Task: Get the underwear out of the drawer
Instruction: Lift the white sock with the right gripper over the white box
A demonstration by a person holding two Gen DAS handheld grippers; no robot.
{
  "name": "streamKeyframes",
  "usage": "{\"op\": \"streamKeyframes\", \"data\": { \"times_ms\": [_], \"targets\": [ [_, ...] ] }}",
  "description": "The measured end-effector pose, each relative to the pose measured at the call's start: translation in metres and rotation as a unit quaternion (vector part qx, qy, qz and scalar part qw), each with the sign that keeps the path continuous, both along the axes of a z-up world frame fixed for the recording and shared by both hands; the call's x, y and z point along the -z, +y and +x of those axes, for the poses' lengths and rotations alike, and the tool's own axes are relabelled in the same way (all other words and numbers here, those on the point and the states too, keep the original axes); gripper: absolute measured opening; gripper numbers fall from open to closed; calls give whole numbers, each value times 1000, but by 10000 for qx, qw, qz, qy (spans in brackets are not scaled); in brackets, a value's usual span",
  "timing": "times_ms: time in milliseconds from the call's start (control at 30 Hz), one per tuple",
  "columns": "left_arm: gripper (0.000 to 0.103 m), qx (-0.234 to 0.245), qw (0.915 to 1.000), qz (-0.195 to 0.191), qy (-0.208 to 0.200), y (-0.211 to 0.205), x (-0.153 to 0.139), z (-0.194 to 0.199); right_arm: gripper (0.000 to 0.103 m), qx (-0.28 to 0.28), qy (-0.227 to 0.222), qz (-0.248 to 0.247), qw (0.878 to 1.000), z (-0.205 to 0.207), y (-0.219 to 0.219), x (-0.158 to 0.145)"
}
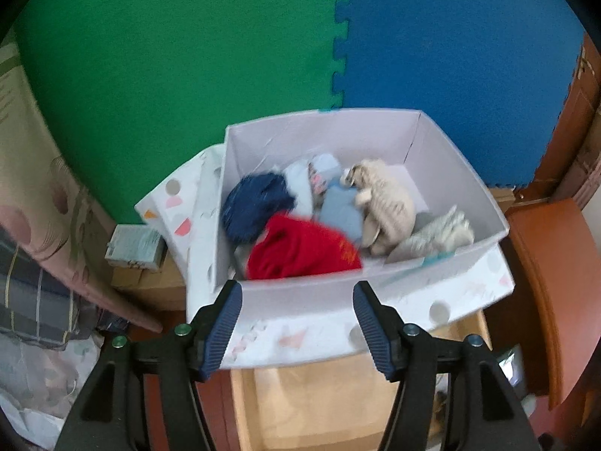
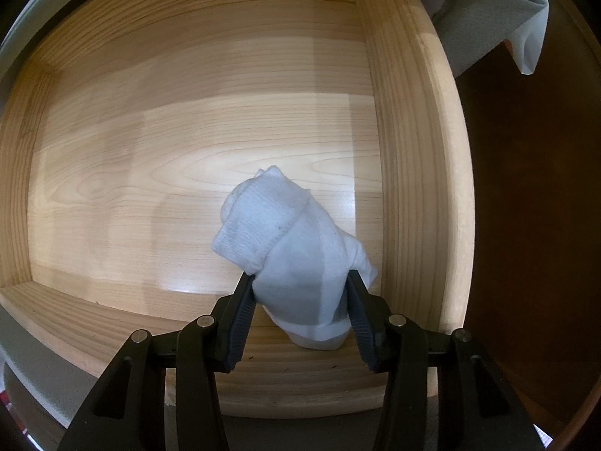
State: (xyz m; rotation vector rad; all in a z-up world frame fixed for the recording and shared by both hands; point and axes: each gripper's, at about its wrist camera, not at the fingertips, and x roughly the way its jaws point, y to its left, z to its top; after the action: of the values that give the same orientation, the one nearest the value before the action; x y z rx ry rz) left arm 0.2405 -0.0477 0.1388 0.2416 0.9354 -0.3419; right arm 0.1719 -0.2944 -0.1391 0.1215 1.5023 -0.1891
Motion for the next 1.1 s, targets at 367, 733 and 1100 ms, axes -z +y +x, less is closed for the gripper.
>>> {"op": "streamKeyframes", "data": {
  "times_ms": [367, 733, 1100],
  "targets": [
    [63, -380, 9981, 408, 261, 44, 93, -55, 42, -39, 88, 33, 9999, 8, -1, 2],
    [63, -638, 9951, 285, 702, 53, 170, -84, 38, -6, -139, 340, 9993, 13, -11, -7],
    [63, -795, 9940, 387, 639, 54, 193, -95, 37, -231, -670, 353, 9969, 18, -10, -62]
  ]
}}
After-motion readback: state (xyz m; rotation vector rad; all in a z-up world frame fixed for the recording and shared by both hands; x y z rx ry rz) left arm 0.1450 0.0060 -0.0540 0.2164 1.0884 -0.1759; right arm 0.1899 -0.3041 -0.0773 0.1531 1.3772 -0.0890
